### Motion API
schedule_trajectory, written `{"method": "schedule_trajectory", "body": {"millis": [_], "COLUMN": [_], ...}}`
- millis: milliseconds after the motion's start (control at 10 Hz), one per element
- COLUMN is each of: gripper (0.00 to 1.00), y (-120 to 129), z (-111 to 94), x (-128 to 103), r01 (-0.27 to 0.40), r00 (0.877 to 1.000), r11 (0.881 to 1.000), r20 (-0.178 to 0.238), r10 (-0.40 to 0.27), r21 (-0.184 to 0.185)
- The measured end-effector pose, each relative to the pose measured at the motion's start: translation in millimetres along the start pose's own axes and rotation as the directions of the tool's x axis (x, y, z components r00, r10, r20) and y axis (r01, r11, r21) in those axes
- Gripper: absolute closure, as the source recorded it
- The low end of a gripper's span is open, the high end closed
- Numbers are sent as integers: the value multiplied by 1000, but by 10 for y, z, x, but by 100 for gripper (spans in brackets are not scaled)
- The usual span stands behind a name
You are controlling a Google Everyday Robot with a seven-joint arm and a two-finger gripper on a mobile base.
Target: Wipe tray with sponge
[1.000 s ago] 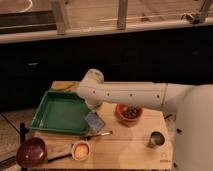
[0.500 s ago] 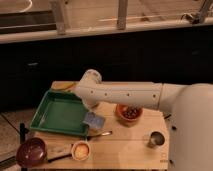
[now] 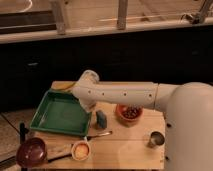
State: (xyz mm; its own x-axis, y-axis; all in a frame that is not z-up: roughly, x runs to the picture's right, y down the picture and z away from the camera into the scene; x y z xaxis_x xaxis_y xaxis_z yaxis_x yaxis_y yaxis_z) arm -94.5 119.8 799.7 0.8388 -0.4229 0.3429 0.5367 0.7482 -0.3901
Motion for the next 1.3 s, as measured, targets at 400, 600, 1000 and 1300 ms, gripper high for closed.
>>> {"method": "schedule_trajectory", "body": {"millis": [400,600,1000,1300], "gripper": [82,64,26,20], "y": [-98,-39,301,465], "z": [-1,-86,-232,-188], "x": [-25,120,551,492], "r01": [25,20,8,-15], "r00": [1000,1000,997,995], "r11": [1000,1000,999,998], "r20": [17,24,73,98], "r10": [-26,-20,-6,22], "r21": [11,-2,-33,-68]}}
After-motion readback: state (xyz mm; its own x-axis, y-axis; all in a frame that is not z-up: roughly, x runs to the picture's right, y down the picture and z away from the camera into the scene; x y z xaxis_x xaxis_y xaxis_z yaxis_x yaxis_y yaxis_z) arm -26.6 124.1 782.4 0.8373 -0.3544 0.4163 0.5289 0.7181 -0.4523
